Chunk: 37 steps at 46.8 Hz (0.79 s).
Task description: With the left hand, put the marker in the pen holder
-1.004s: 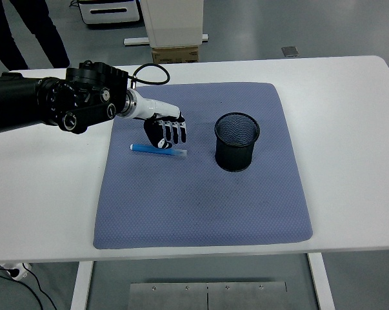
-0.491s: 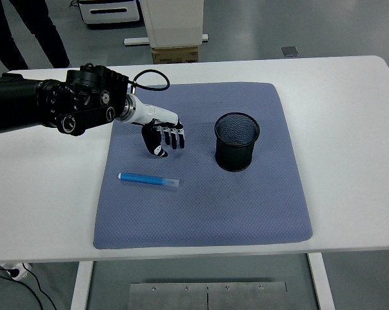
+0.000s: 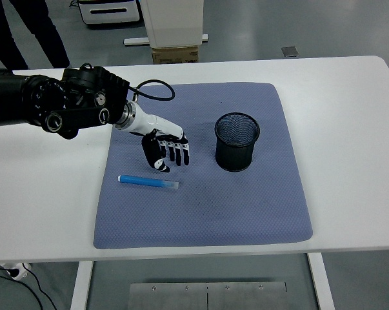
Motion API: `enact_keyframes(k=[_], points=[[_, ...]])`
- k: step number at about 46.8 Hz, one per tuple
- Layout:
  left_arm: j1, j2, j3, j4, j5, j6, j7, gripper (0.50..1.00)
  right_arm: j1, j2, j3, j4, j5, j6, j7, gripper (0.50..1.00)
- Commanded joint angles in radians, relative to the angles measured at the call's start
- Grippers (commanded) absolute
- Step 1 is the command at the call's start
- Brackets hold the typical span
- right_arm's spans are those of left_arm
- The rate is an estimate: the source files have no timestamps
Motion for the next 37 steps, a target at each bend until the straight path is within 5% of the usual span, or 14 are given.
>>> enact_keyframes(k=[1,16,22,29,37], points=[[-0.010,0.000,0.025,-0.022,0.004,0.004,0.001,0.651,0.000,0.000,0.000,0.000,0.000,0.000,0.000,1.000],[-0.068,0.048,0.031,-0.128,0.085,0.054,0.006,0.628,0.000,0.000,0.000,0.000,0.000,0.000,0.000,1.000],[-0.071,0.060,0.034,-0.159,0.122,0.108,0.020,0.631,0.000,0.000,0.000,0.000,0.000,0.000,0.000,1.000],[-0.090,0.066,0.086,-0.263,0.148,0.235,0.047,0.648,0.000,0.000,0.000,0.000,0.000,0.000,0.000,1.000],[-0.108,0.075,0.092,-0.286,0.148,0.272,0.055,0.648,0.000,0.000,0.000,0.000,0.000,0.000,0.000,1.000]])
